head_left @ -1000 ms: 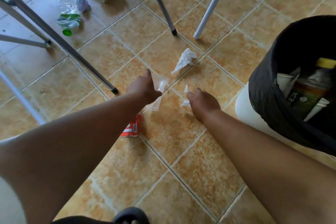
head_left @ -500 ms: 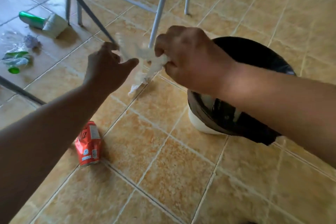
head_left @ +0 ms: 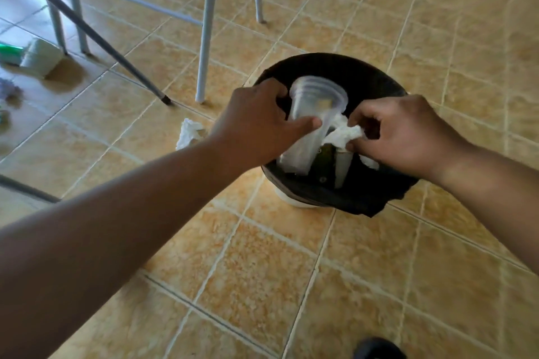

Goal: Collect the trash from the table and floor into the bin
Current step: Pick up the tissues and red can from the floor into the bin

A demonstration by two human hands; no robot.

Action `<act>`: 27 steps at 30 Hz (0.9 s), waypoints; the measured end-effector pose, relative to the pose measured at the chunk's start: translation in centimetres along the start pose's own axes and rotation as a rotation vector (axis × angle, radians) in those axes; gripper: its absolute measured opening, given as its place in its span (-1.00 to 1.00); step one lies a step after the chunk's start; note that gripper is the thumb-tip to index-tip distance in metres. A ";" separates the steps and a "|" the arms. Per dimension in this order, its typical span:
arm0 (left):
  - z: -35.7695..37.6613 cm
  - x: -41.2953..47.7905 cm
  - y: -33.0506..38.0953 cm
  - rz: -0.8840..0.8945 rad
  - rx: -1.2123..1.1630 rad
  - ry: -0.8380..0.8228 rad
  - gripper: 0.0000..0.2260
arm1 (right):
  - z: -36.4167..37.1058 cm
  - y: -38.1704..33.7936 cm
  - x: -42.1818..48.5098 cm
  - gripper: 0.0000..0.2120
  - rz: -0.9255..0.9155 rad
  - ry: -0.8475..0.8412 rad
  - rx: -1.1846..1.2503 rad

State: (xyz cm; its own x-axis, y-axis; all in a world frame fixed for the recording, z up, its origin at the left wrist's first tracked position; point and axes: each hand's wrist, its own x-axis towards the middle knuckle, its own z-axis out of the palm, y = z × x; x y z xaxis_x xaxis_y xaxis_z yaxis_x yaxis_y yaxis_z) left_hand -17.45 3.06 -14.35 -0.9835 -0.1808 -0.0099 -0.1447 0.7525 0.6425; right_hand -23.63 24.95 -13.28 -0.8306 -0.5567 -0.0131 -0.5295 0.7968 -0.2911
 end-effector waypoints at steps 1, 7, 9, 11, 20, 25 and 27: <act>0.3 -0.1 -0.1 0.001 0.006 -0.009 -0.36 | 0.2 0.0 -0.2 -0.66 0.019 -0.029 -0.009; -1.6 -0.9 -2.9 -0.038 -0.035 0.092 -0.56 | 0.0 -0.2 -0.6 -0.46 0.045 -0.098 -0.128; -2.8 -1.4 -4.9 -0.083 -0.014 0.118 -0.58 | -0.6 -1.0 -0.4 -0.52 0.008 -0.034 -0.106; -3.9 -2.1 -7.6 -0.146 0.010 0.130 -0.55 | -0.7 -2.6 0.2 -0.59 -0.051 0.036 -0.055; -7.9 -6.1 -24.1 -0.623 0.273 0.023 -0.33 | 6.0 -16.4 6.6 -0.54 -0.353 -0.038 -0.009; -7.0 -9.7 -28.0 -0.727 0.350 -0.100 -0.36 | 15.7 -21.8 10.1 -0.63 -0.352 -0.116 -0.022; -6.3 -11.0 -29.2 -0.735 0.357 -0.136 -0.41 | 19.9 -22.8 11.4 -0.65 -0.287 -0.199 -0.047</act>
State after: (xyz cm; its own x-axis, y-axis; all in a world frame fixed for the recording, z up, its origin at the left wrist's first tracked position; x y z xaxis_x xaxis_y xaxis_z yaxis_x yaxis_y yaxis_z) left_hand -1.77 -20.95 -28.19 -0.6256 -0.6443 -0.4400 -0.7594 0.6322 0.1539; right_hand -17.60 -4.30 -25.84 -0.5996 -0.7905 -0.1245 -0.7476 0.6088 -0.2654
